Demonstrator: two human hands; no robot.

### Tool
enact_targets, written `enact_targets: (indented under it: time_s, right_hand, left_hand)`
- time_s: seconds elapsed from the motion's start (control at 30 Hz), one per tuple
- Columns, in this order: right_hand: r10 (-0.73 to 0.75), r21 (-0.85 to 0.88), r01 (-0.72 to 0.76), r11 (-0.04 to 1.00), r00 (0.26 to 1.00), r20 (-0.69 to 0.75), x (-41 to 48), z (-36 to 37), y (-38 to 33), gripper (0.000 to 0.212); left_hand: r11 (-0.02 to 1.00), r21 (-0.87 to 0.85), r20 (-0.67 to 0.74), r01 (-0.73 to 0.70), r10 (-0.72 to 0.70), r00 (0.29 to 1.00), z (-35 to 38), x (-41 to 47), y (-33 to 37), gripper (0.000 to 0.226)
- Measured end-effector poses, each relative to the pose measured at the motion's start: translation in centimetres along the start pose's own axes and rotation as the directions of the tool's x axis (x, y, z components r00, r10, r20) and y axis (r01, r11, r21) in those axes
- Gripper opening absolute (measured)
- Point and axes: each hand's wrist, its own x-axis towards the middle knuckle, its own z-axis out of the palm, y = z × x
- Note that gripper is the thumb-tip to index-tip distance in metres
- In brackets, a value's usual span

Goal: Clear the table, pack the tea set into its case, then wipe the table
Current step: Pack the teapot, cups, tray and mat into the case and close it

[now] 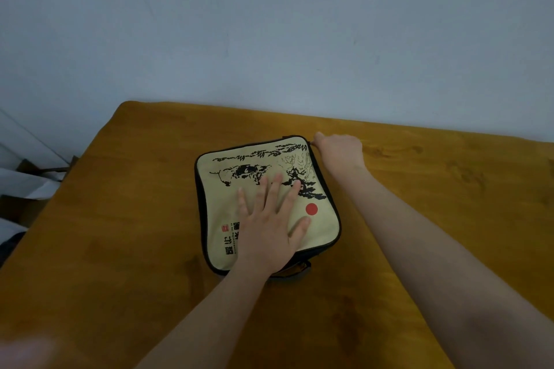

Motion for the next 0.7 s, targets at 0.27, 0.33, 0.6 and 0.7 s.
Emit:
enact_targets:
  time_s: [0.27, 0.33, 0.6, 0.7]
  right_hand:
    - [-0.318, -0.237, 0.303, 0.923, 0.948, -0.028, 4.3, -1.8, -0.3, 0.014]
    - [-0.388, -0.251, 0.368, 0.895, 0.921, -0.036, 4.7, -2.0, -0.3, 0.014]
    - [0.159, 0.601, -0.064, 0.796, 0.982, -0.106, 0.1, 0.2, -1.8, 0.029]
    - [0.267, 0.788, -0.165, 0.593, 0.964, 0.001, -5.5, 1.1, -3.1, 0.033]
  left_hand:
    - [1.000, -0.017, -0.019, 0.001, -0.002, 1.000, 0.1, -0.1, 0.2, 0.064]
    - [1.000, -0.019, -0.027, -0.001, 0.001, 1.000, 0.2, -0.1, 0.2, 0.064]
    - [1.000, -0.030, 0.000, 0.011, -0.011, 1.000, 0.1, 0.0, 0.2, 0.064]
    - [1.000, -0.021, 0.039, 0.019, -0.018, 0.999, -0.3, 0.0, 0.3, 0.065]
